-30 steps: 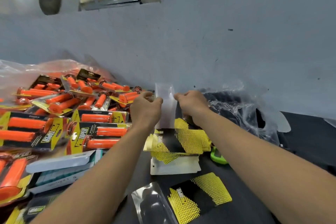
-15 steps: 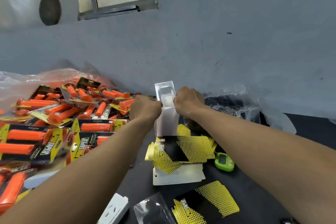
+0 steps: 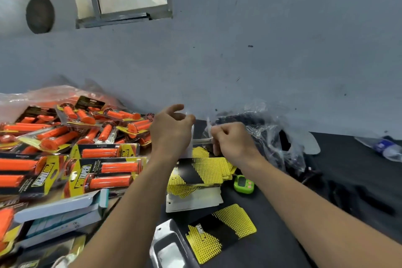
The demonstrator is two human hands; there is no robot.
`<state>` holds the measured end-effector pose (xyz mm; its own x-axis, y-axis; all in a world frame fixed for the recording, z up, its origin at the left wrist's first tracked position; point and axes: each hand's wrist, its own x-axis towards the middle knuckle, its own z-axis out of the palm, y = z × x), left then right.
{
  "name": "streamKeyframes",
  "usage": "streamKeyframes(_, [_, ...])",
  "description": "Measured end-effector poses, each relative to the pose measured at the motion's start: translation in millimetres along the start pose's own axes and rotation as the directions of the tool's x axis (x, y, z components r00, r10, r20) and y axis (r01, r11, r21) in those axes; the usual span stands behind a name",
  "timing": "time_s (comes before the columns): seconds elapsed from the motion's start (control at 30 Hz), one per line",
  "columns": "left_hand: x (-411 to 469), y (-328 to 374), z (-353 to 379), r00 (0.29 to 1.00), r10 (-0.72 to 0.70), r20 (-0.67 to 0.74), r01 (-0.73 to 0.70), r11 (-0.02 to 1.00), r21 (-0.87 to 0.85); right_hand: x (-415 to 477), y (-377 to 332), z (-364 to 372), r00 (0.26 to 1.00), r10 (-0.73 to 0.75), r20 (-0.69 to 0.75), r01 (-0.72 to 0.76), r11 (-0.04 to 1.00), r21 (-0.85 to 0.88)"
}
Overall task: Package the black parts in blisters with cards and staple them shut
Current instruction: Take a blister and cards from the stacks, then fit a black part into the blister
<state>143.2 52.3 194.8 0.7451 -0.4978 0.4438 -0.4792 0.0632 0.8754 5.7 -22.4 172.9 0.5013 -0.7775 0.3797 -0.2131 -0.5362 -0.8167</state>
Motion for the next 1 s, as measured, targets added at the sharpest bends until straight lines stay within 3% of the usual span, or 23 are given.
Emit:
streamKeyframes(0.13, [-57.1,-16.0,12.2,0.990,-0.095,0.106,0.097,0.995,-0.014,-72.1,35.4,-32.0,0.997,0.072,-0.009,-0.073,0.988,-0.136])
streamKeyframes(0.23, [-105.3,-32.5,40.0,0.968,-0.155,0.197,0.142,0.987,0.079,-122.5,59.1,-49.3,0.993,0.114,-0.035,-0.119,0.946,-0.302])
streamKeyframes(0.4, [-171.8,-59.8,81.1,0.939,-0.279,0.202,0.262,0.959,0.104,-185.3,93.7,-84.6,0.989,0.143,-0.022,-0.136,0.871,-0.472])
streamKeyframes(0.53, [-194.8,-76.1,103.4,0.921,-0.353,0.164,0.337,0.934,0.116,-210.9,117.7,-100.6,0.960,0.276,-0.039,-0.227,0.690,-0.687])
streamKeyframes(0.7, [-197.1,-73.9,139.2,0.948,-0.272,0.165,0.254,0.959,0.126,-212.9,139.5,-102.5,0.907,0.388,-0.162,-0.405,0.699,-0.589])
streamKeyframes(0.8, [-198.0,-80.7,157.1,0.946,-0.270,0.180,0.242,0.956,0.166,-207.7,157.6,-121.9,0.898,0.321,-0.300,-0.438,0.696,-0.568])
streamKeyframes(0.97, [-211.2,-92.1,174.7,0.927,-0.242,0.285,0.179,0.957,0.228,-198.6,177.6,-140.7,0.884,0.292,-0.366,-0.468,0.564,-0.680])
streamKeyframes(1.0, [-213.4,-92.0,176.3,0.927,-0.227,0.299,0.158,0.958,0.239,-199.3,175.5,-136.9,0.900,0.230,-0.370,-0.432,0.584,-0.688])
